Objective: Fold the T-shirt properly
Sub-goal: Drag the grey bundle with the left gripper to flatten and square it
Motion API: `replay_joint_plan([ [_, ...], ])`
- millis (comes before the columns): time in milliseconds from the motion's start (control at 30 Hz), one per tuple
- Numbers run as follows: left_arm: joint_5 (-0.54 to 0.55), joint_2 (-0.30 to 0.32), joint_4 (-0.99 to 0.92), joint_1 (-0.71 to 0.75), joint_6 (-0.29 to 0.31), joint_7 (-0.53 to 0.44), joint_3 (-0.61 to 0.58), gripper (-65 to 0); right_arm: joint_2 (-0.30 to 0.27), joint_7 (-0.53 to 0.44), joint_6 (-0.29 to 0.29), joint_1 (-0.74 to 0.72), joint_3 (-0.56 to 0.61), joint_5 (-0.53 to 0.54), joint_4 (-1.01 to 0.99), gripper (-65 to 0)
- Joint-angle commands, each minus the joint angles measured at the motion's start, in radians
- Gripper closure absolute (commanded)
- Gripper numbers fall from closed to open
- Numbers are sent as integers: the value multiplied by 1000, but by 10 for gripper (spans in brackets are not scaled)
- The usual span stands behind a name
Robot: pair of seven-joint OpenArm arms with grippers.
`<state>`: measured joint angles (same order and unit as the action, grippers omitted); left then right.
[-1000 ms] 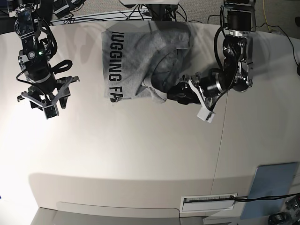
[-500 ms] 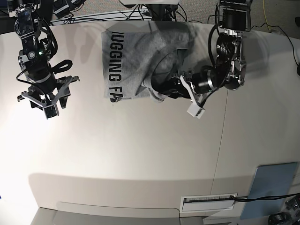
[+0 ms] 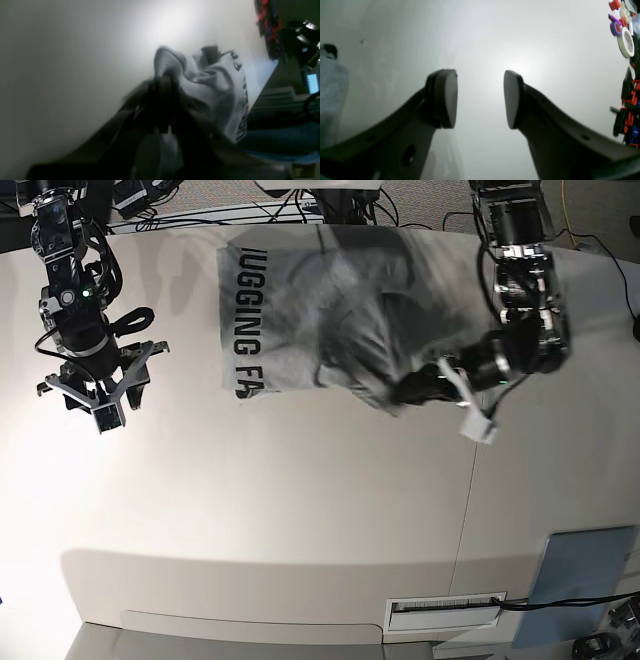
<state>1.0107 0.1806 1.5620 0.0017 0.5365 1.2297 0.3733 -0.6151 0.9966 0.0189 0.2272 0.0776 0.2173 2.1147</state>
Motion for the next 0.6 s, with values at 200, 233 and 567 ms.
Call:
replay_joint_plan([
  [200,-40,60,16,37,-3,-32,16,0,-16,-27,4,-11,-12,-8,14,-294],
  [233,-65,66,16,37,-27,-54,15,0,-16,-27,4,-11,-12,-8,14,-294],
  [567,-373,71,16,35,-212,-330,15,0,-16,-26,4,-11,-12,-9,14,-294],
])
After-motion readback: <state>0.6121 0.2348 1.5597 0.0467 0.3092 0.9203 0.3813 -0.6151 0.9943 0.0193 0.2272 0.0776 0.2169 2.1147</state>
